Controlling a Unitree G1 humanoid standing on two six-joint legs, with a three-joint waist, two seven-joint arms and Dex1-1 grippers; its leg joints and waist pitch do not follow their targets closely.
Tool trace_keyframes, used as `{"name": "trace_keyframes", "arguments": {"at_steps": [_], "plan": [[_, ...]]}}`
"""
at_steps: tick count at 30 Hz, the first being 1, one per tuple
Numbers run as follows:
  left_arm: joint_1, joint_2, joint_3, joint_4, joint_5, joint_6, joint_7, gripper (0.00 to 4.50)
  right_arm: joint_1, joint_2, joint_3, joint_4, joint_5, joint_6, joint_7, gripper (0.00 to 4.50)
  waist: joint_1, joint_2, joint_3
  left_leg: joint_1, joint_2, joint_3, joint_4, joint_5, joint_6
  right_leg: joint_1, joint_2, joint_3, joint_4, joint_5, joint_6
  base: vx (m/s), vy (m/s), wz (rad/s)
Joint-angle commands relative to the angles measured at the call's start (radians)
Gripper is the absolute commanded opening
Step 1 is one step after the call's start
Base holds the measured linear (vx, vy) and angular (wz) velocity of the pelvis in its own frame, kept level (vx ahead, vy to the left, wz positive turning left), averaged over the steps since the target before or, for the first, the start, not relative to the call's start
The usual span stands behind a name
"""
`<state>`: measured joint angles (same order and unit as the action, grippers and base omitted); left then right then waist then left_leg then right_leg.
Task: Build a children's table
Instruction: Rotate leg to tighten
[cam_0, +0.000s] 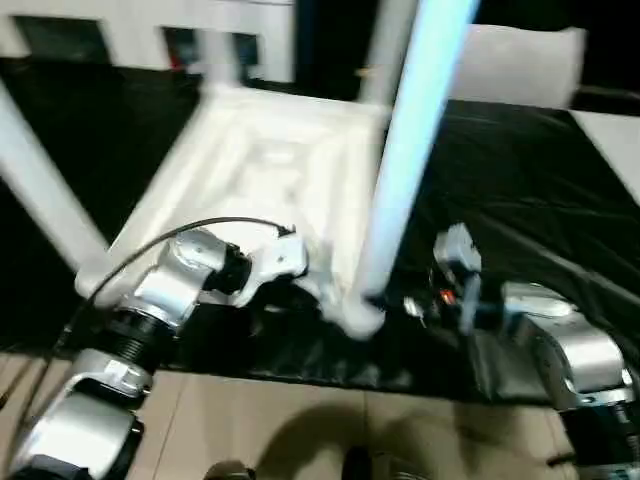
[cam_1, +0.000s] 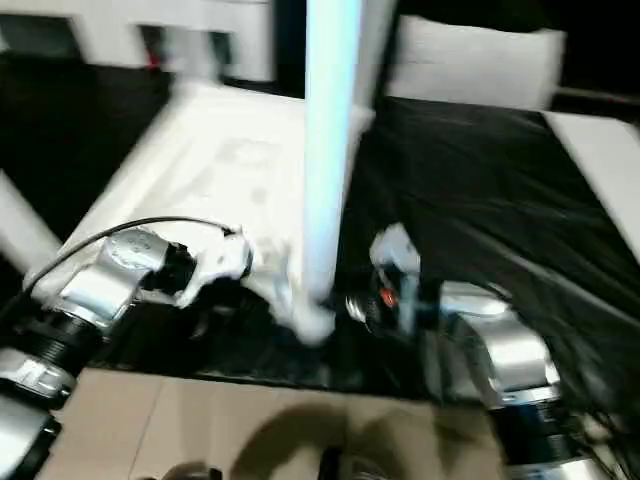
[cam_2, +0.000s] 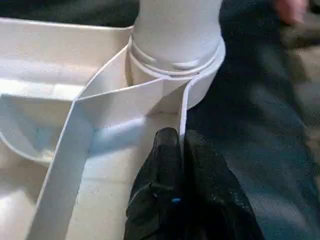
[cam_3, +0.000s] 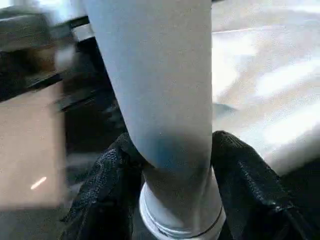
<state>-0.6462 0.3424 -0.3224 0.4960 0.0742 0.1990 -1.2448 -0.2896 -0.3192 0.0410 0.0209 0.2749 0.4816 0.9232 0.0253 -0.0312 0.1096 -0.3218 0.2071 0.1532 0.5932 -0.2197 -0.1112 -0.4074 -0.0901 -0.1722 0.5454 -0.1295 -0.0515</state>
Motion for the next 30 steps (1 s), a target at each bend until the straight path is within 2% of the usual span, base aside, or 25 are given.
{"name": "trace_keyframes", "arguments": {"at_steps": [1, 2, 3, 4, 5, 6, 7, 8, 9, 10, 11, 12, 13, 14, 15, 16, 17, 18, 19, 21, 22, 24, 26, 29, 30], "plan": [[0.005, -0.12, -0.022, -0.058, -0.034, 0.08, 0.104, 0.0, -0.026, 0.109, 0.056, -0.009, -0.01, 0.079, -0.158, 1.88, -0.004, 0.002, -0.06, -0.019, 0.003, -0.005, -0.06, -0.213, 0.048, 0.071, -0.059, 0.015, -0.127, -0.683, 0.084, 0.0, 0.0, 0.0], [-0.004, -0.162, 0.002, -0.058, -0.029, 0.129, 0.189, 0.0, -0.041, 0.163, 0.046, 0.003, -0.035, 0.103, -0.257, 1.88, -0.019, 0.013, -0.058, -0.015, 0.015, -0.013, -0.061, -0.254, 0.051, 0.075, -0.06, -0.005, -0.141, -0.671, 0.094, 0.0, 0.0, 0.0], [-0.008, -0.181, 0.014, -0.058, -0.026, 0.149, 0.228, 0.0, -0.047, 0.186, 0.041, 0.008, -0.048, 0.112, -0.301, 1.88, -0.037, 0.023, -0.055, -0.013, 0.037, -0.026, -0.069, -0.321, 0.052, 0.086, -0.057, -0.024, -0.144, -0.638, 0.096, 0.0, 0.0, 0.0], [-0.014, -0.206, 0.029, -0.056, -0.023, 0.171, 0.279, 0.0, -0.056, 0.213, 0.036, 0.017, -0.065, 0.118, -0.352, 1.88, -0.046, 0.029, -0.055, -0.02, 0.06, -0.037, -0.08, -0.369, 0.053, 0.099, -0.06, -0.026, -0.124, -0.6, 0.092, 0.0, 0.0, 0.0], [-0.016, -0.22, 0.037, -0.06, -0.023, 0.19, 0.302, 0.0, -0.061, 0.231, 0.033, 0.02, -0.073, 0.124, -0.378, 1.88, -0.043, 0.039, -0.056, -0.044, 0.129, -0.073, -0.131, -0.486, 0.056, 0.133, -0.07, 0.027, 0.0, -0.424, 0.058, 0.0, 0.0, 0.0], [-0.016, -0.22, 0.037, -0.06, -0.023, 0.19, 0.302, 0.0, -0.061, 0.231, 0.033, 0.02, -0.073, 0.124, -0.378, 1.88, -0.043, 0.027, -0.044, -0.021, 0.141, -0.075, -0.157, -0.584, 0.043, 0.096, -0.074, 0.088, 0.049, -0.251, -0.008, 0.0, 0.0, 0.0], [-0.022, -0.258, 0.058, -0.073, -0.016, 0.232, 0.373, 0.0, -0.078, 0.286, 0.016, 0.031, -0.09, 0.148, -0.462, 1.88, -0.049, -0.02, -0.036, 0.023, 0.014, -0.021, -0.078, -0.529, 0.022, 0.034, -0.058, 0.06, -0.092, -0.608, 0.047, 0.0, 0.0, 0.0], [-0.025, -0.271, 0.062, -0.079, -0.011, 0.244, 0.396, 0.0, -0.085, 0.305, 0.011, 0.034, -0.093, 0.161, -0.49, 1.88, -0.034, -0.027, -0.031, 0.068, -0.054, 0.01, -0.006, -0.387, 0.021, -0.018, -0.052, 0.017, -0.161, -0.86, 0.114, 0.0, 0.0, 0.0], [-0.027, -0.279, 0.065, -0.084, -0.009, 0.252, 0.409, 0.0, -0.09, 0.317, 0.008, 0.036, -0.096, 0.166, -0.508, 1.88, -0.035, -0.031, -0.044, 0.025, -0.073, 0.019, 0.012, -0.236, 0.067, 0.028, -0.081, 0.021, -0.161, -0.989, 0.179, 0.055, -0.048, -0.13], [-0.029, -0.286, 0.067, -0.088, -0.007, 0.258, 0.418, 0.0, -0.093, 0.326, 0.006, 0.037, -0.098, 0.17, -0.523, 1.88, -0.031, -0.016, -0.057, -0.005, -0.056, 0.006, -0.007, -0.202, 0.074, 0.067, -0.087, 0.012, -0.15, -0.938, 0.19, 0.091, 0.003, -0.31], [-0.028, -0.296, 0.064, -0.102, -0.003, 0.267, 0.427, 0.0, -0.096, 0.342, -0.002, 0.035, -0.092, 0.176, -0.537, 1.88, -0.044, -0.004, -0.062, -0.038, -0.024, -0.014, -0.026, -0.193, 0.072, 0.086, -0.065, -0.022, -0.157, -0.817, 0.236, 0.091, 0.003, -0.31], [-0.026, -0.299, 0.058, -0.114, -0.001, 0.269, 0.424, 0.0, -0.094, 0.348, -0.003, 0.032, -0.089, 0.171, -0.539, 1.88, -0.044, 0.027, -0.073, -0.03, 0.029, -0.039, -0.052, -0.178, 0.082, 0.099, -0.085, 0.001, -0.124, -0.578, 0.151, 0.054, 0.04, -0.12], [-0.018, -0.298, 0.047, -0.133, 0.006, 0.275, 0.422, 0.0, -0.083, 0.346, 0.004, 0.017, -0.093, 0.165, -0.534, 2.44, -0.046, 0.03, -0.077, -0.042, 0.054, -0.053, -0.066, -0.147, 0.095, 0.101, -0.083, 0.019, -0.079, -0.375, 0.069, 0.058, 0.042, 0.01], [-0.015, -0.295, 0.042, -0.139, 0.007, 0.278, 0.422, 0.0, -0.077, 0.34, 0.012, 0.01, -0.096, 0.161, -0.529, 2.58, -0.044, 0.024, -0.075, -0.035, 0.044, -0.044, -0.067, -0.14, 0.094, 0.088, -0.08, 0.024, -0.082, -0.343, 0.037, 0.058, 0.042, 0.01], [-0.015, -0.295, 0.042, -0.139, 0.007, 0.278, 0.422, 0.0, -0.077, 0.34, 0.012, 0.01, -0.096, 0.161, -0.529, 2.6, -0.042, 0.014, -0.067, -0.027, 0.014, -0.025, -0.065, -0.138, 0.077, 0.074, -0.073, 0.023, -0.091, -0.399, -0.007, 0.05, 0.04, 0.07], [-0.01, -0.285, 0.033, -0.144, 0.01, 0.272, 0.411, 0.0, -0.068, 0.331, 0.016, 0.002, -0.095, 0.155, -0.518, 2.6, -0.042, 0.011, -0.067, -0.024, 0.002, -0.019, -0.062, -0.137, 0.074, 0.071, -0.068, 0.025, -0.097, -0.466, -0.011, 0.0, 0.0, 0.0], [-0.007, -0.276, 0.026, -0.148, 0.011, 0.266, 0.402, 0.0, -0.062, 0.324, 0.016, -0.003, -0.092, 0.15, -0.511, 2.68, -0.042, 0.013, -0.072, -0.025, 0.003, -0.019, -0.063, -0.119, 0.083, 0.073, -0.07, 0.03, -0.093, -0.456, -0.02, 0.0, 0.0, 0.0], [-0.002, -0.267, 0.022, -0.153, 0.014, 0.265, 0.396, 0.0, -0.057, 0.318, 0.01, -0.008, -0.092, 0.147, -0.508, 2.86, -0.041, 0.017, -0.075, -0.032, 0.013, -0.023, -0.065, -0.072, 0.1, 0.075, -0.071, 0.034, -0.082, -0.404, -0.043, 0.0, 0.0, 0.0], [0.007, -0.241, 0.016, -0.162, 0.015, 0.259, 0.373, 0.0, -0.047, 0.293, 0.002, -0.018, -0.091, 0.125, -0.488, 2.97, -0.04, 0.02, -0.077, -0.032, 0.02, -0.024, -0.063, -0.039, 0.115, 0.072, -0.071, 0.039, -0.073, -0.339, -0.065, 0.0, 0.0, 0.0], [0.018, -0.206, 0.006, -0.171, 0.016, 0.236, 0.336, 0.0, -0.036, 0.258, -0.004, -0.029, -0.081, 0.092, -0.445, 3.06, -0.037, 0.017, -0.079, -0.032, 0.02, -0.023, -0.061, -0.01, 0.139, 0.072, -0.071, 0.045, -0.061, -0.282, -0.095, 0.0, 0.0, 0.0], [0.023, -0.192, 0.004, -0.175, 0.013, 0.236, 0.319, 0.0, -0.03, 0.238, -0.003, -0.035, -0.075, 0.074, -0.417, 3.17, -0.036, 0.016, -0.082, -0.038, 0.016, -0.022, -0.057, 0.019, 0.154, 0.077, -0.071, 0.049, -0.051, -0.247, -0.108, 0.0, 0.0, 0.0], [0.028, -0.175, 0.0, -0.18, 0.009, 0.229, 0.299, 0.0, -0.023, 0.218, -0.007, -0.043, -0.067, 0.061, -0.388, 3.41, -0.03, 0.015, -0.083, -0.041, 0.016, -0.019, -0.054, 0.052, 0.175, 0.075, -0.071, 0.052, -0.043, -0.211, -0.125, 0.0, 0.0, 0.0], [0.042, -0.126, -0.011, -0.174, -0.004, 0.154, 0.222, 0.0, -0.01, 0.156, -0.023, -0.049, -0.05, 0.009, -0.298, 3.51, -0.022, 0.017, -0.078, -0.038, 0.014, -0.016, -0.055, 0.032, 0.181, 0.074, -0.07, 0.05, -0.051, -0.256, -0.114, 0.0, 0.0, 0.0], [0.05, -0.09, -0.017, -0.162, -0.026, 0.097, 0.148, 0.0, -0.003, 0.092, -0.029, -0.042, -0.04, -0.035, -0.208, 3.91, -0.013, 0.016, -0.075, -0.032, 0.017, -0.014, -0.059, -0.015, 0.16, 0.069, -0.068, 0.048, -0.062, -0.333, -0.084, 0.0, 0.0, 0.0], [0.051, -0.08, -0.021, -0.158, -0.028, 0.077, 0.131, 0.0, -0.003, 0.077, -0.029, -0.039, -0.036, -0.04, -0.187, 3.94, -0.008, 0.018, -0.075, -0.024, 0.019, -0.013, -0.06, -0.035, 0.152, 0.064, -0.068, 0.049, -0.066, -0.354, -0.079, 0.0, 0.0, 0.0]]}}
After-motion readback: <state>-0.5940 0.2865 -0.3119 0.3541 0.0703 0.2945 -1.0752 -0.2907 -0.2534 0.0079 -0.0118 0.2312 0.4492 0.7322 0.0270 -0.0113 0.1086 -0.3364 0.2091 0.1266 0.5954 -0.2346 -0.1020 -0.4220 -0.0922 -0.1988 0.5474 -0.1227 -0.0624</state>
